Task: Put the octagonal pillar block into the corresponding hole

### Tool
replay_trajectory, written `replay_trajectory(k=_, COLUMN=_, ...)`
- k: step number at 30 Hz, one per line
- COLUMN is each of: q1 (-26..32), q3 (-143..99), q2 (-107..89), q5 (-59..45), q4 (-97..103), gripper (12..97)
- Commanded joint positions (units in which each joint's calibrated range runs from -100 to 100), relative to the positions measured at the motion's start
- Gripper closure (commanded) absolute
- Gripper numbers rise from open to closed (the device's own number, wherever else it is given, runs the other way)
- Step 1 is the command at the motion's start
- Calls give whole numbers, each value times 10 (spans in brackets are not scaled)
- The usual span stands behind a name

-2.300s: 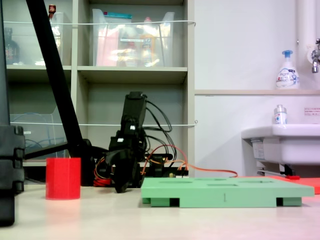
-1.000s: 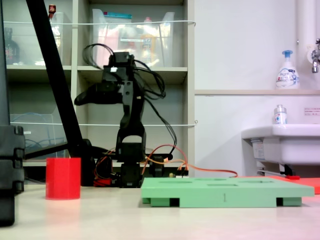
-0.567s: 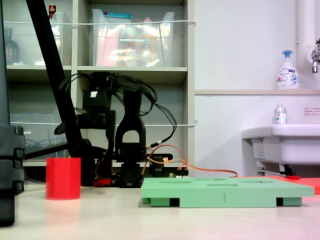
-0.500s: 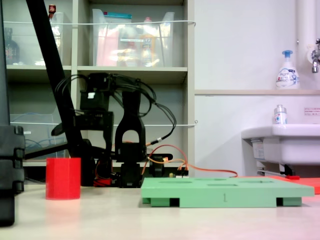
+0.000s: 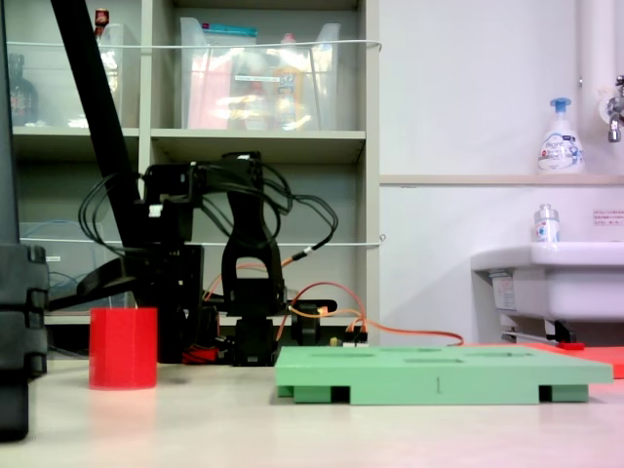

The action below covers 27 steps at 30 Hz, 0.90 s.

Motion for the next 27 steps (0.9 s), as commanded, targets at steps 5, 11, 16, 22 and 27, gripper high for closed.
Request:
replay_trajectory(k=5, q1=0, q3=39, q2=32, q5=-5, q4=34, gripper=131)
replay_trajectory(k=11, q1=0, q3=41, q2=62, q5=-13, q4=34, gripper=132)
replay_trajectory(k=16, q1=-3, q3=22, q2=68, q5=-13, q4=34, gripper=405)
replay_trajectory(k=22, q1=-4, q3=-9, q2=68, q5=-13, q4=31, gripper=626)
replay_trajectory(k=27, q1=-4, q3=-14, q2=68, q5=-12, q4=7, gripper=632)
